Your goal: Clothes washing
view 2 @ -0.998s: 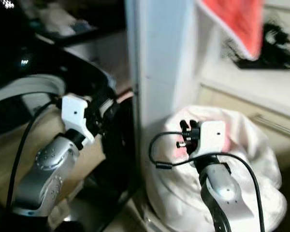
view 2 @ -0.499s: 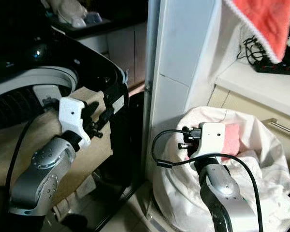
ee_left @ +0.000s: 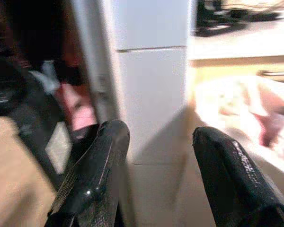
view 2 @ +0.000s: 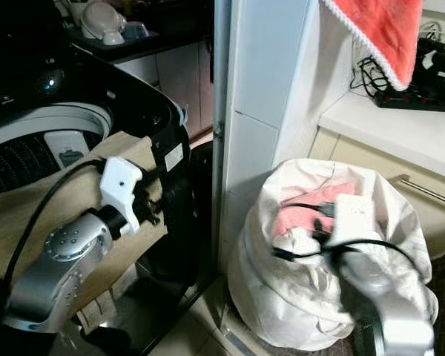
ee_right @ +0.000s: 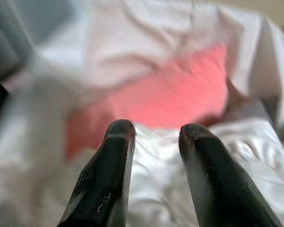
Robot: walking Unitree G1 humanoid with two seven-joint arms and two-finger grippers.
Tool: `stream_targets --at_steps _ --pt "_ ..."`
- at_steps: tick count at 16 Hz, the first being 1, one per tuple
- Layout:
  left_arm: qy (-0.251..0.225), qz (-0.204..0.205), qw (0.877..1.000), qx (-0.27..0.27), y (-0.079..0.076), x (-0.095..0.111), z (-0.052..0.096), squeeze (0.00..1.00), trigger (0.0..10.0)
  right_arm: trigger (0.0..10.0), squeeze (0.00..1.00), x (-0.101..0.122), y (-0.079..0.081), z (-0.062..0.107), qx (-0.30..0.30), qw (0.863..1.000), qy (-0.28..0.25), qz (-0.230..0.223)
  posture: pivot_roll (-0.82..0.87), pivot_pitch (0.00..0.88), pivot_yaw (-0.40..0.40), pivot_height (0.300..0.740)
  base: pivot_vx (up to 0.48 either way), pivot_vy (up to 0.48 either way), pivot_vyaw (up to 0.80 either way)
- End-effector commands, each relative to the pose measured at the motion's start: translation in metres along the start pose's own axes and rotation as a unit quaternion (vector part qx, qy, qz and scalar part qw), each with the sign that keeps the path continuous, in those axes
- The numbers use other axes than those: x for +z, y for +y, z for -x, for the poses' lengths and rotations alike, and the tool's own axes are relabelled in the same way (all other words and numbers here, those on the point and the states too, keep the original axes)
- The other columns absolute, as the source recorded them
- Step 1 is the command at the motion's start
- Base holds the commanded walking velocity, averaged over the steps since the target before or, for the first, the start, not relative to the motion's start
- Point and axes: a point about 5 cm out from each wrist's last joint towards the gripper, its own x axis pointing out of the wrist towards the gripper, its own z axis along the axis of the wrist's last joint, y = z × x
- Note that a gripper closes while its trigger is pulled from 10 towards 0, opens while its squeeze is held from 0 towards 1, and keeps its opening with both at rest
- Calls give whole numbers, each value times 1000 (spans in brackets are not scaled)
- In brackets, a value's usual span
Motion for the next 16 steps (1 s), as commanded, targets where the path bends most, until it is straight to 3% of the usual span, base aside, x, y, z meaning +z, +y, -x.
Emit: stream_targets --at_steps 1,6,7,9,14,16 --pt "-12 -3 999 -40 -7 8 -1 0 10000 10000 1000 3 -4 -3 6 1000 11 -4 -186 0 3 740 0 0 0" --pt "2 -16 993 -116 -15 12 0 0 10000 10000 1000 13 -40 -24 -11 997 70 14 -179 0 -5 740 0 0 0" --pt "2 -22 992 -127 -15 13 1 0 10000 10000 1000 14 -55 -28 -30 996 82 18 -175 0 -9 740 0 0 0" --pt "3 -29 991 -127 -14 14 1 0 10000 10000 1000 6 -69 -34 -38 993 108 14 -174 0 -9 740 0 0 0" --pt "1 -20 986 -165 -21 20 0 0 10000 10000 1000 -8 -92 -55 -33 990 133 -11 -161 7 6 740 0 0 0" --pt "10 -11 982 -188 -24 16 2 0 10000 10000 1000 -10 -100 -62 -46 989 142 16 -153 7 5 740 0 0 0"
